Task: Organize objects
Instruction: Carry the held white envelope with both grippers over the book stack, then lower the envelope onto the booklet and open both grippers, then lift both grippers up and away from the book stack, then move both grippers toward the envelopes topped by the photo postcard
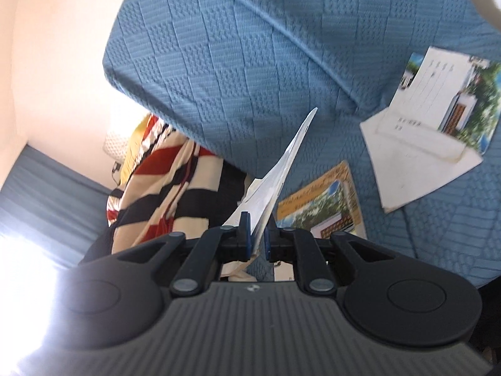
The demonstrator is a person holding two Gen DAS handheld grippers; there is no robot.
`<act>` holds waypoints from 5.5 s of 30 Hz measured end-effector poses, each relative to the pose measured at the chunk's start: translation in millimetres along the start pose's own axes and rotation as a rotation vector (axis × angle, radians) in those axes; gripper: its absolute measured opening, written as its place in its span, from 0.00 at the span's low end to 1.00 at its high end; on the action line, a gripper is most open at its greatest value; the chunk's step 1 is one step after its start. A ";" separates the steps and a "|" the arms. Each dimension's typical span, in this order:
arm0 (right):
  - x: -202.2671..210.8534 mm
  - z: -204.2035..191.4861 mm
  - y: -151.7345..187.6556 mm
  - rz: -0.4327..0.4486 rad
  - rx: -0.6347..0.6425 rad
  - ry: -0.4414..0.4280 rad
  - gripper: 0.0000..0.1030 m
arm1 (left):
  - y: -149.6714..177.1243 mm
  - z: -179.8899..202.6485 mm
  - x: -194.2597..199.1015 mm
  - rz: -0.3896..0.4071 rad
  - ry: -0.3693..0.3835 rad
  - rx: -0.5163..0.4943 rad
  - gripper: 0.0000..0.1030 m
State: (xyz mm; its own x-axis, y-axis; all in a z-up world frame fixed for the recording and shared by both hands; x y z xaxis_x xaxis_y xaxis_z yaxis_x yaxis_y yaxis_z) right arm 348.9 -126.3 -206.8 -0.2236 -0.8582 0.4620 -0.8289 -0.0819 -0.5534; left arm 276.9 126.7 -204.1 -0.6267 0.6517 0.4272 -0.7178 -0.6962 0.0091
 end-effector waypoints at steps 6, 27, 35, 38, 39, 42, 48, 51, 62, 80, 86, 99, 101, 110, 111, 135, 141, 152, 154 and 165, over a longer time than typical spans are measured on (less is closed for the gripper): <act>-30.7 -5.2 11.3 -0.042 0.039 0.001 0.11 | -16.6 -25.7 7.9 0.040 -0.028 0.001 0.09; -85.8 28.5 67.3 -0.146 0.164 0.171 0.11 | -19.4 -104.5 -17.6 0.050 -0.170 -0.025 0.08; -97.8 33.6 82.6 -0.188 0.230 0.234 0.11 | -18.5 -129.7 -24.2 0.036 -0.234 0.015 0.09; -102.1 36.7 89.0 -0.210 0.246 0.259 0.11 | -15.0 -136.9 -27.8 0.028 -0.272 0.016 0.09; -103.4 38.3 90.9 -0.215 0.250 0.267 0.11 | -13.6 -139.2 -29.5 0.023 -0.285 0.017 0.09; -106.0 44.4 95.7 -0.232 0.238 0.285 0.11 | -10.4 -144.6 -32.3 0.010 -0.314 0.019 0.09; -104.9 46.9 98.5 -0.241 0.230 0.289 0.14 | -8.1 -141.1 -34.0 -0.005 -0.342 -0.003 0.07; -101.9 48.2 97.1 -0.247 0.214 0.297 0.21 | -7.3 -137.1 -33.6 -0.008 -0.350 -0.015 0.11; -68.1 46.3 92.5 -0.259 0.212 0.352 0.42 | 9.8 -113.9 -10.0 0.020 -0.433 -0.100 0.56; 34.5 -7.7 36.8 -0.024 0.402 0.354 0.42 | 47.6 -4.6 18.6 0.103 -0.415 -0.417 0.72; 68.5 -24.2 24.7 0.045 0.427 0.351 0.42 | 69.0 39.1 24.6 0.104 -0.345 -0.483 0.76; 124.8 -25.7 29.4 0.137 0.443 0.420 0.42 | 101.8 74.0 29.6 0.135 -0.339 -0.603 0.96; 128.5 -22.1 32.5 0.140 0.437 0.435 0.42 | 106.9 75.8 27.2 0.129 -0.341 -0.629 0.97; 142.5 -5.5 42.1 0.143 0.440 0.492 0.81 | 123.4 80.1 19.1 0.116 -0.342 -0.665 0.99; 144.5 -3.4 42.4 0.147 0.436 0.498 0.85 | 124.8 80.4 17.9 0.115 -0.338 -0.663 0.99; 183.7 54.0 46.2 0.158 0.359 0.587 0.85 | 160.7 85.5 -24.8 0.080 -0.298 -0.690 0.99; 194.5 65.5 47.2 0.167 0.348 0.603 0.85 | 173.5 88.1 -40.0 0.055 -0.286 -0.705 0.99; 197.3 112.9 54.8 0.206 0.319 0.675 0.85 | 185.0 74.8 -73.9 0.033 -0.291 -0.701 0.99; 193.8 123.0 57.1 0.220 0.320 0.686 0.85 | 184.8 71.1 -81.2 0.032 -0.285 -0.702 0.99; 163.3 162.0 63.0 0.212 0.303 0.714 0.85 | 177.7 56.1 -117.2 0.044 -0.324 -0.717 0.99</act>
State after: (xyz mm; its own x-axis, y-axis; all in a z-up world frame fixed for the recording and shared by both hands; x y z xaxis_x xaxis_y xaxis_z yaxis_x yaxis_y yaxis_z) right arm 343.2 -353.7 -278.6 -0.7196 -0.3480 0.6010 -0.5797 -0.1755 -0.7957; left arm 239.8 -90.3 -201.8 -0.6182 0.4312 0.6572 -0.7843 -0.2834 -0.5519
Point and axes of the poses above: each gripper's, at about its wrist camera, not at the fingertips, and x roughly against the way its jaws point, z to its right, y to its underside, the point moved 7 cm from there along -x, roughly the way its jaws point, and after that the axes turned 12 degrees about x, right-handed, at the moved point
